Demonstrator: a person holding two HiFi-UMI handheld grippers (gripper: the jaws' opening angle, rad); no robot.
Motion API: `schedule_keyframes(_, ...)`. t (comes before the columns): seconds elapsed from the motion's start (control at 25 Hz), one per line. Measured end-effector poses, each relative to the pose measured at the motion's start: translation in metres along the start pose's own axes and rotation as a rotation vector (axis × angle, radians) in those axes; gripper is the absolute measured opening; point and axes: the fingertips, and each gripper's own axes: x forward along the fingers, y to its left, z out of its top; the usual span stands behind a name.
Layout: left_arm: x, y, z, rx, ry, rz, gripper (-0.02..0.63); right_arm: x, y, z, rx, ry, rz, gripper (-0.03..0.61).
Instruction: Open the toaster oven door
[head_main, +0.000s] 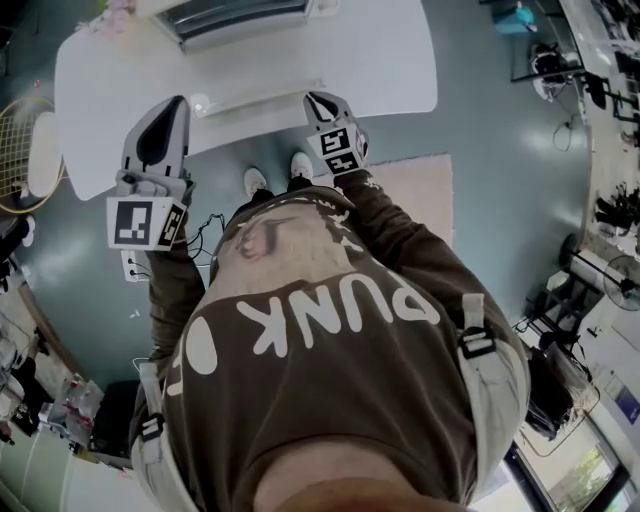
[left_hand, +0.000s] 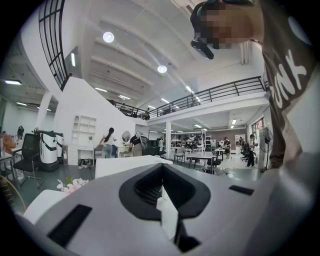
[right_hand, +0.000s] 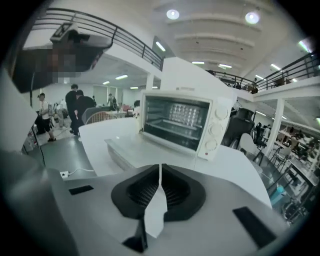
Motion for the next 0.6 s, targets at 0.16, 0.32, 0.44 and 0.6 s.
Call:
schedule_keyframes(0.16, 0.002, 0.003, 0.007, 0.012, -0.018, 0.003, 0.003, -0.03, -0.001, 0.081, -0.011, -0.171, 0.043, 0.031)
schedule_keyframes(0.32, 0.005, 0.006, 0.014, 0.029, -0.034, 0.008, 0.003, -0.057, 0.0, 0.156, -0.034, -0.327, 0.086, 0.031)
schedule_keyframes(0.44, 0.007, 0.009, 0.02, 0.043, -0.046, 0.012, 0.003, -0.075, 0.004, 0.199, -0.07, -0.413, 0.113, 0.029)
schedule_keyframes(0.6, 0.006, 0.008, 0.029, 0.059, -0.06, 0.014, 0.003, -0.095, 0.011, 0.232, -0.122, -0.478, 0.132, 0.025)
